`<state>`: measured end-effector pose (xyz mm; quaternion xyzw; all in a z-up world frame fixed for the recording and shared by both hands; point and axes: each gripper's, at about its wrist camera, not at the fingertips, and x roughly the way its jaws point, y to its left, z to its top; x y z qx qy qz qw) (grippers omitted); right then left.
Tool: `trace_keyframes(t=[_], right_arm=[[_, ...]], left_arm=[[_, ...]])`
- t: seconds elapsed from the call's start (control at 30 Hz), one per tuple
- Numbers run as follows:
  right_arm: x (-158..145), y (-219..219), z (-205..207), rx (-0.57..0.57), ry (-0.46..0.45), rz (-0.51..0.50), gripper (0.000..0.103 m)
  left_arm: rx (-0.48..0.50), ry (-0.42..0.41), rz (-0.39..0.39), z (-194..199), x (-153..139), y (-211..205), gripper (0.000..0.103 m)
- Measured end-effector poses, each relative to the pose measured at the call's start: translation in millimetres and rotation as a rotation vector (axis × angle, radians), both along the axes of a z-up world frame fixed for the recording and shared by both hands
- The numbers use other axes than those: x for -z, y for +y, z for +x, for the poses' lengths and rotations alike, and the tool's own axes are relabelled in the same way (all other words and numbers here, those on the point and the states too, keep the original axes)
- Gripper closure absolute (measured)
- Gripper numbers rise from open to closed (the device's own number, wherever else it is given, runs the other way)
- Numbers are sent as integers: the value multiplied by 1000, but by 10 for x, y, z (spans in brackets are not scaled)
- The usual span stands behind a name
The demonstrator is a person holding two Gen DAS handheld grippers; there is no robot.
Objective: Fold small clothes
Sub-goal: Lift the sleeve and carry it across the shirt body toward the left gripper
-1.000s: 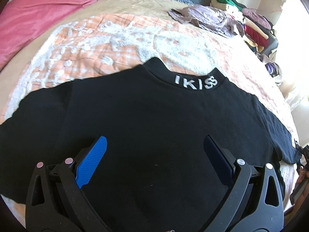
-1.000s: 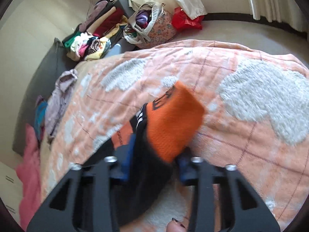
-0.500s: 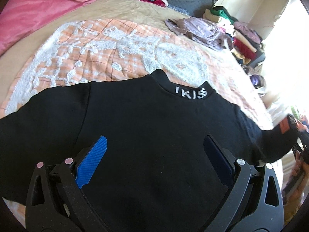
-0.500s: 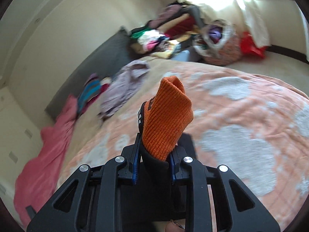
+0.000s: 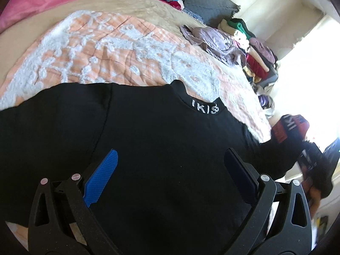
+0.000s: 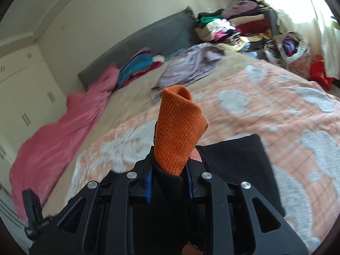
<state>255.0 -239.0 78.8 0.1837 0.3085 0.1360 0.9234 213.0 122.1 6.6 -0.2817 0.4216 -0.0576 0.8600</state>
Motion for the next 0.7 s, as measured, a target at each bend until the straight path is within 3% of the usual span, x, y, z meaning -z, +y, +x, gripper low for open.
trace_keyframes(t=[0.43, 0.5, 0.7], right_arm=[[416, 1021, -105, -190, 73, -85, 81], [474, 1118, -144, -219, 77, -99, 78], [600, 1212, -340, -322, 111, -92, 59]], left_arm=[[19, -2, -137, -25, 95, 92, 9], [30, 0, -176, -24, 128, 79, 9], [23, -4, -173, -39, 156, 42, 11]])
